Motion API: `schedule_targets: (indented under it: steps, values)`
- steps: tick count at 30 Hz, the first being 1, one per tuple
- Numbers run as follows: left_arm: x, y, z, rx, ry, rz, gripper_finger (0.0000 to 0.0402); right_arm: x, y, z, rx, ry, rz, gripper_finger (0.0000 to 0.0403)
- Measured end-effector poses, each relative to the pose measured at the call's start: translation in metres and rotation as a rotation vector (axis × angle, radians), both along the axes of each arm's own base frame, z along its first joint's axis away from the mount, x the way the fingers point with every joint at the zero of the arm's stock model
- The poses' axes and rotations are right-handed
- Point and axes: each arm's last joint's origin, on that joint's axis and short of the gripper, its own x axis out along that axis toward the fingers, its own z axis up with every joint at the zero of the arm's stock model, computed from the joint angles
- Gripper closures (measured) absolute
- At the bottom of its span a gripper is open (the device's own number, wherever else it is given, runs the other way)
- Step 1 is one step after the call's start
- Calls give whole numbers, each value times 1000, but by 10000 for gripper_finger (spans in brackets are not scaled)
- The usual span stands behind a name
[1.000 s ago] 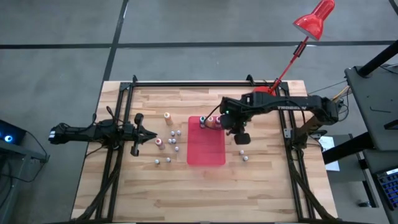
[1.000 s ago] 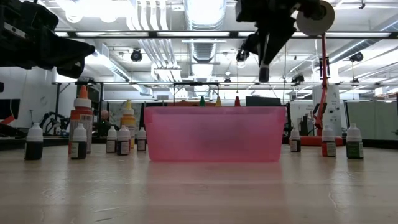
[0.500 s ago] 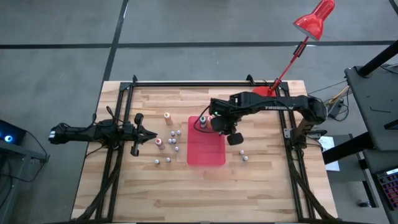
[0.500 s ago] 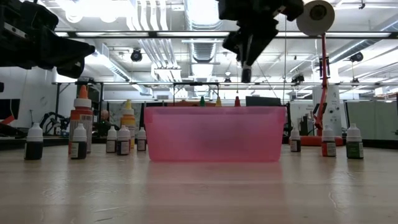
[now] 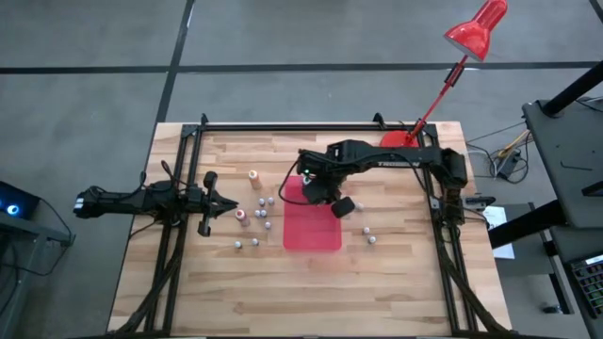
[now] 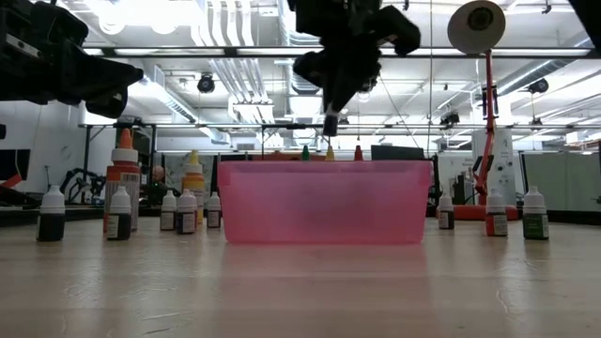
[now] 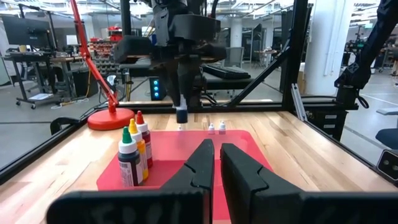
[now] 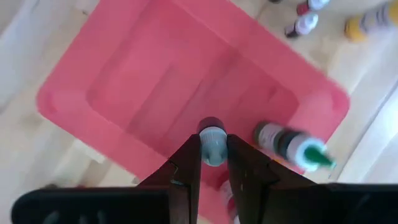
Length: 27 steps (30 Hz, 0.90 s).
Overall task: Pick & Place food coloring
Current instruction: Put the small food coloring bottle into the red bin
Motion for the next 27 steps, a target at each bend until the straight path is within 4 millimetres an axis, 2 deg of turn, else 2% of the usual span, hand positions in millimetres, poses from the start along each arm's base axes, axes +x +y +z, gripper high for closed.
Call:
schedule_targets:
  steps: [12,19,27]
  values:
    - [0,0,0,0,0,0,399,32,-4,-19,-75,-8,257,344]
    - [0,0,0,0,0,0,399,35,-5,-32,-109,15,372,344]
    - [0,0,0,0,0,0,399,40,-6,-51,-126,59,418,344]
